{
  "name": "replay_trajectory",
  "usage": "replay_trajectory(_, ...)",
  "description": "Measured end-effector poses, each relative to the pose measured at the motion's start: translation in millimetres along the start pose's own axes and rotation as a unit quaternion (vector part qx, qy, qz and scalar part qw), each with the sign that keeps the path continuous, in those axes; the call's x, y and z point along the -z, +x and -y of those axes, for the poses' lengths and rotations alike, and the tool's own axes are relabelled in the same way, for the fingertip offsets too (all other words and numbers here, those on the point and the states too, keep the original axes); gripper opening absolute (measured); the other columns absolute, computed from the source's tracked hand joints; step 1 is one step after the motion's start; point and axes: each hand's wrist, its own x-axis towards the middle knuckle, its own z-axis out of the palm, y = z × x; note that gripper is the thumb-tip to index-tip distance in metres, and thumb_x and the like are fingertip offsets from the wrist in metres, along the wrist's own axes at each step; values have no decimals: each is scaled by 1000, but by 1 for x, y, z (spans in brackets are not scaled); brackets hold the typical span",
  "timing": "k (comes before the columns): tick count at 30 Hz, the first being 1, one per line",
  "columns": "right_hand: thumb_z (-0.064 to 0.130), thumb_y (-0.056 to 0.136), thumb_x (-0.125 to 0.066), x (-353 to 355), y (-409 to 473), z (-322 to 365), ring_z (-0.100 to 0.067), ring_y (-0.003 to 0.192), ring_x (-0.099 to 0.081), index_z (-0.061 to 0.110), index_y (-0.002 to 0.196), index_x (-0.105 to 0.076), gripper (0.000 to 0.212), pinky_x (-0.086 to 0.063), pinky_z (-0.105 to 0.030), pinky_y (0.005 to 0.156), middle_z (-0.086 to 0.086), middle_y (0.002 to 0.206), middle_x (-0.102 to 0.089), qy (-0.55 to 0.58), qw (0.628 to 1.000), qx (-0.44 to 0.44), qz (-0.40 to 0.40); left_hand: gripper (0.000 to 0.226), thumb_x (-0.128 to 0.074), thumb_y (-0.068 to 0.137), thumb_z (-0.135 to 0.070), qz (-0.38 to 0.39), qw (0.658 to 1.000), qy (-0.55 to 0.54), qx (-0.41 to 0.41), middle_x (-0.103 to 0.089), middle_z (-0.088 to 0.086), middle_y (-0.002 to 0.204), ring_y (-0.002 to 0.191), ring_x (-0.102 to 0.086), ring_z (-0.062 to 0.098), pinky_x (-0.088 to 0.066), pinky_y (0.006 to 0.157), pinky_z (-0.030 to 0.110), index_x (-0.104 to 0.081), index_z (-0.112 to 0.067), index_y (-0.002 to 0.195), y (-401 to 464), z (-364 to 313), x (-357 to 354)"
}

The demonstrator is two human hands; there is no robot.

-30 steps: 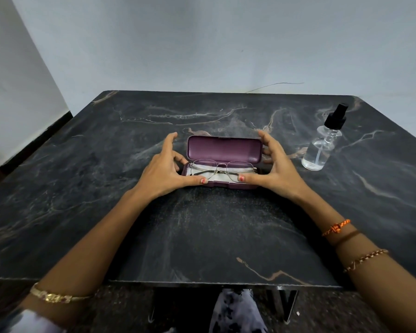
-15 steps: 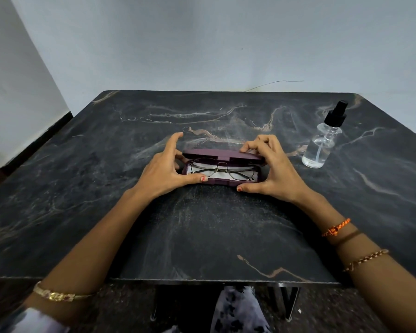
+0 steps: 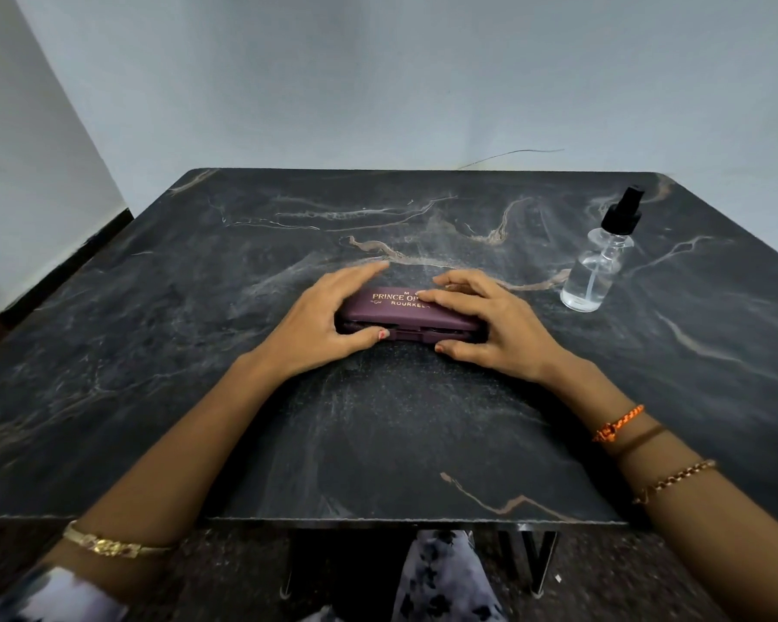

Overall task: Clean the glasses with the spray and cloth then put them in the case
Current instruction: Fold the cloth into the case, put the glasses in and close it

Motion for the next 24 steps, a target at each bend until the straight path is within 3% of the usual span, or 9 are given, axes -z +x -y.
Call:
replay_trajectory(4, 33, 82, -64, 1, -1, 0, -13, 128, -42, 33, 134, -42, 56, -45, -40, 97, 7, 144, -42, -53, 999, 0, 10, 61, -75, 71, -24, 16, 997, 52, -49, -54, 13, 129, 122, -46, 23, -34, 105, 38, -50, -13, 126, 1, 0, -4)
replay_trajectory(7, 39, 84, -60, 1, -1, 1, -14, 131, -40, 33, 136, -37, 57, -45, -38, 97, 7, 145, -41, -101, 995, 11, 18, 59, -73, 72, -23, 16, 993, 100, -68, -53, 18, 129, 121, -48, 29, -33, 103, 38, -50, -9, 125, 2, 2, -3)
replay_trajectory(12, 42, 87, -53, 0, 0, 1, -19, 134, -37, 30, 139, -32, 57, -39, -36, 102, 4, 148, -37, -148, 988, 23, 30, 57, -71, 74, -22, 22, 986, 139, -91, -53, 22, 128, 117, -50, 35, -38, 101, 46, -50, -7, 125, 2, 1, -3)
replay_trajectory(17, 41, 90, -47, 0, 0, 3, -20, 138, -29, 28, 141, -25, 57, -41, -44, 103, 2, 151, -29, -175, 983, 22, 52, 54, -70, 75, -21, 22, 980, 164, -109, -53, 24, 127, 115, -52, 37, -40, 98, 47, -51, -5, 124, 3, 2, -2)
replay_trajectory(24, 40, 92, -42, 0, 2, 5, -18, 141, -21, 25, 143, -20, 58, -41, -45, 103, 1, 153, -22, -200, 977, 14, 77, 53, -69, 76, -19, 26, 976, 178, -121, -54, 26, 125, 113, -52, 40, -40, 97, 48, -51, -3, 123, 4, 3, -2)
